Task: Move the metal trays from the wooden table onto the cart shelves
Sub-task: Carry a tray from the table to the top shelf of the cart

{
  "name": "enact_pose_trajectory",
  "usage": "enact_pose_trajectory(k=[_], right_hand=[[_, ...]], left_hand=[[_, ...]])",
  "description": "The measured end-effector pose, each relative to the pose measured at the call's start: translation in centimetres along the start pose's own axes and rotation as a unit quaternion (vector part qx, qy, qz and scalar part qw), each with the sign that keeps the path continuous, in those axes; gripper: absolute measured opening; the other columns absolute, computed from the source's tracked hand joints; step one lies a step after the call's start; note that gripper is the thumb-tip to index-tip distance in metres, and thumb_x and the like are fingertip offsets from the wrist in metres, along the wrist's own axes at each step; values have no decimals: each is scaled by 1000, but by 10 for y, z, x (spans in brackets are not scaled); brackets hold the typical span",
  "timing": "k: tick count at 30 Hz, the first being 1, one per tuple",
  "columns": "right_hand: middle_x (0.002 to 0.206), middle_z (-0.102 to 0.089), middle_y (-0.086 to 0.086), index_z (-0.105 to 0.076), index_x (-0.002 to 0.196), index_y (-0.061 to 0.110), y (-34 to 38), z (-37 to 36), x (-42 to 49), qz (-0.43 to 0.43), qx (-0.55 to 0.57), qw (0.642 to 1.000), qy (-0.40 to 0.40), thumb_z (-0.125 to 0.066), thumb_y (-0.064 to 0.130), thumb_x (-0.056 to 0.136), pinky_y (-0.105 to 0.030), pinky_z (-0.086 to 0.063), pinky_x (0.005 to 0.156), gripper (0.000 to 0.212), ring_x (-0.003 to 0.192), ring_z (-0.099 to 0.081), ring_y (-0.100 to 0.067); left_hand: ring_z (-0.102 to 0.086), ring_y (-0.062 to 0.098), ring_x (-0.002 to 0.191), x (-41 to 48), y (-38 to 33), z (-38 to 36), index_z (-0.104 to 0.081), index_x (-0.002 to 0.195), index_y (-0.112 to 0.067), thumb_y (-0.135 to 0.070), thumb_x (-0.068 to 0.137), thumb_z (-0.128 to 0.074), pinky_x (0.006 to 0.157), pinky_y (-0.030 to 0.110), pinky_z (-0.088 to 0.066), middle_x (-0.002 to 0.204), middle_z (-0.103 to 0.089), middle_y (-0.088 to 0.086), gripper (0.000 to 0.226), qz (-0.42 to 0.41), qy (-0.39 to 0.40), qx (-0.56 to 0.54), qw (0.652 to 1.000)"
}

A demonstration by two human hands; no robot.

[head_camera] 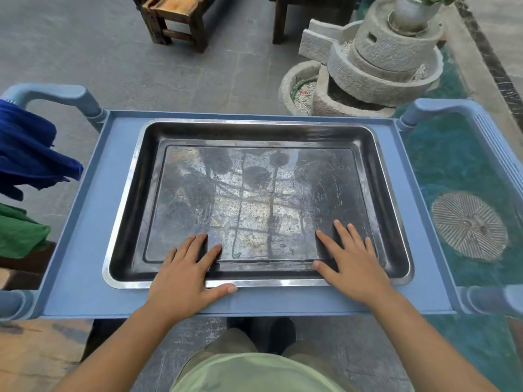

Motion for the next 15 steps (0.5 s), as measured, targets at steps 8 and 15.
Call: enact_pose_trajectory(k=[8,15], right_hand=[[164,4,10,-12,149,52,-14,14,20,39,12,999,1,-25,73,84,-52,-3,121,69,151,7,-18],[163,-1,16,-21,146,55,-21,26,39,74,22,997,8,-41,61,90,-49,-5,122,60,151,3,-13]], left_hand=[[-9,25,151,-11,-19,-7,-25,152,-35,-96,69,-10,120,50,-19,164,-14,3,104,49,6,-23,999],[0,26,151,-26,-38,-14,-15,154,-35,-94,70,-4,121,51,-14,165,-4,4,103,85,20,-25,996]])
Point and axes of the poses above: each hand's wrist, its own x-axis towards the middle knuckle, its own z-axis out of the back of the hand, y = z × x, the point moved 3 cm from there along x, towards the middle knuckle
